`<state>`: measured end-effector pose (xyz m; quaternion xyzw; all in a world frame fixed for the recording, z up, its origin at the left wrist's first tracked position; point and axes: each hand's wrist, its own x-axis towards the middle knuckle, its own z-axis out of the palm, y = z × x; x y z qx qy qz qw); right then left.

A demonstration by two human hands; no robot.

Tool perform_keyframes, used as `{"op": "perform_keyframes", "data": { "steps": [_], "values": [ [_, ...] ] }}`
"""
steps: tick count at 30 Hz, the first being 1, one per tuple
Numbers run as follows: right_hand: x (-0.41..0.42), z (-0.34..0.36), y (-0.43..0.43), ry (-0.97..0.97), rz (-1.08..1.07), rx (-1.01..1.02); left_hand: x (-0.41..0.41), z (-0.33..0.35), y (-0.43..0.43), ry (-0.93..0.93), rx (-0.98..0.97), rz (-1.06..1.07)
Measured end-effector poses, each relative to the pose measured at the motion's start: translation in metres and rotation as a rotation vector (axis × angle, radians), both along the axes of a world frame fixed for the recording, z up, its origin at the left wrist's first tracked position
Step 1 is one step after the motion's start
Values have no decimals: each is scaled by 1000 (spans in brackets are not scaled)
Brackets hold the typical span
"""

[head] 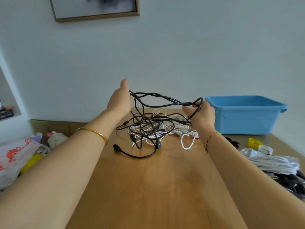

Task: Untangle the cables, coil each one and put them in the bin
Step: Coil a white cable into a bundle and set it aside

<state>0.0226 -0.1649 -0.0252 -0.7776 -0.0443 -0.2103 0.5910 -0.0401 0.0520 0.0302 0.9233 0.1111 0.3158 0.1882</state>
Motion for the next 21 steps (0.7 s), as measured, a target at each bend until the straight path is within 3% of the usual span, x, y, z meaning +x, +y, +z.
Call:
{"op": "perform_keyframes", "data": {
  "steps": [4, 10, 12, 15, 17, 21],
  "values": [
    [-4, -9, 2, 9, 42, 22, 1, 15, 6, -190, -227, -25],
    [-5, -6, 1, -41, 76, 236, -2, 25, 10, -482, -243, -2],
    [-1, -9, -3, -19, 23, 169, -3, 23, 20, -314, -370, -18],
    [7, -15, -5, 26, -54, 24, -13, 10, 25, 368, -562, -294],
    [9, -16, -1, 52, -48, -79, -13, -8, 26, 691, -457, -391],
    [-4, -10, 13, 103, 54, -518, -11, -32, 21, 803, -204, -338]
  ]
}}
